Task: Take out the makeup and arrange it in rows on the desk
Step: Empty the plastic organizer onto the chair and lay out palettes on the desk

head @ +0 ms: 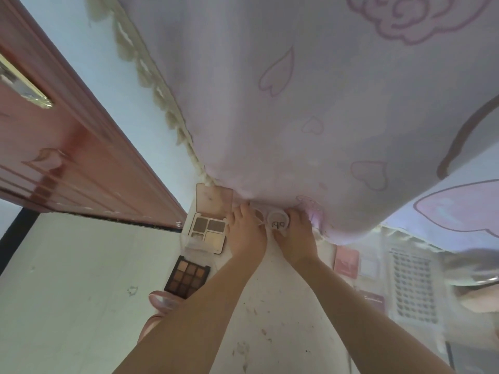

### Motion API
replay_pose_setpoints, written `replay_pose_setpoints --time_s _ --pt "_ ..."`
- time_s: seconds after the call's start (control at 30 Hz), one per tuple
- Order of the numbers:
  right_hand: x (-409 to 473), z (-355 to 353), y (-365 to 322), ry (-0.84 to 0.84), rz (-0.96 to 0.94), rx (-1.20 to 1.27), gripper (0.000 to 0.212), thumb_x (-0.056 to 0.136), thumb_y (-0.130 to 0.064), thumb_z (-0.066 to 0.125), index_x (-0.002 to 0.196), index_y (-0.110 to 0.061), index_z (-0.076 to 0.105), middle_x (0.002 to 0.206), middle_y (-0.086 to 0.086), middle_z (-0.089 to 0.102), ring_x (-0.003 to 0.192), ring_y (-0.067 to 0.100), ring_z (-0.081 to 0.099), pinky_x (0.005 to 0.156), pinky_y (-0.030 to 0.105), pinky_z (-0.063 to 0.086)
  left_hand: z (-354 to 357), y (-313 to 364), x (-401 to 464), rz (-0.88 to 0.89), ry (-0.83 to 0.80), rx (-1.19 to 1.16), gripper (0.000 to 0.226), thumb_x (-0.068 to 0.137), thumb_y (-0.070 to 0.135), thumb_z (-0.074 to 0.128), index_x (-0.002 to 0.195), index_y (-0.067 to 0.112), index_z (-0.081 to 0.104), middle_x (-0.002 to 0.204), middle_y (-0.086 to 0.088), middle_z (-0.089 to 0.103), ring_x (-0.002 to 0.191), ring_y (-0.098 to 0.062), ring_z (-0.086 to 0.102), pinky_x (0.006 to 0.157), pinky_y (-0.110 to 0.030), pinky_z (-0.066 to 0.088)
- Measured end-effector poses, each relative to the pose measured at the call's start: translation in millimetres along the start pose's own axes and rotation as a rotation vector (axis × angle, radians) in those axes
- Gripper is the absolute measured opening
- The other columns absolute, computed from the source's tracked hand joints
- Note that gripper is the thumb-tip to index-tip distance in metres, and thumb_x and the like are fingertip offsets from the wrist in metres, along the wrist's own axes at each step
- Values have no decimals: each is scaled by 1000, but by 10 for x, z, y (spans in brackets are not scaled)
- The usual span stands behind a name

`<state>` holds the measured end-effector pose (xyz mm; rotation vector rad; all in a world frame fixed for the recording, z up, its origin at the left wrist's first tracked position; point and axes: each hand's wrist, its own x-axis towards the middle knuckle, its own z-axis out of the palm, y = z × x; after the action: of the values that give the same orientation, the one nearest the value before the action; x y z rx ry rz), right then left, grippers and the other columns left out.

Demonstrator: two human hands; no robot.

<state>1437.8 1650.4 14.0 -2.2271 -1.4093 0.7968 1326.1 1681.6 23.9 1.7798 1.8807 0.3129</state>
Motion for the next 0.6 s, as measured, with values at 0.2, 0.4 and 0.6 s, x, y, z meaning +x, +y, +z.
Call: replay_pose_setpoints --time_s 0.2,0.4,0.6 --pt "-194 -435 217 -57 -129 -63 31 89 -16 57 120 -11 55 122 7 58 110 24 55 93 35 44 -60 62 -9 -34 -76 125 57 88 19 53 138 14 26 145 -6 31 136 -29 22 104 -42 28" --pt "-465 -1009 827 -125 -138 -522 32 90 -35 51 120 -23 55 131 -2 50 119 18 49 102 31 34 67 253 -534 216 77 10 47 84 15 54 130 12 41 132 -10 41 122 -29 35 97 -37 31" --pt "-600 -906 1030 -144 -218 -663 38 95 -42 41 126 -21 45 138 -2 44 132 19 36 116 42 11 536 561 -1054 191 -453 -221 42 93 8 41 135 6 43 129 -13 47 121 -28 43 104 -32 33"
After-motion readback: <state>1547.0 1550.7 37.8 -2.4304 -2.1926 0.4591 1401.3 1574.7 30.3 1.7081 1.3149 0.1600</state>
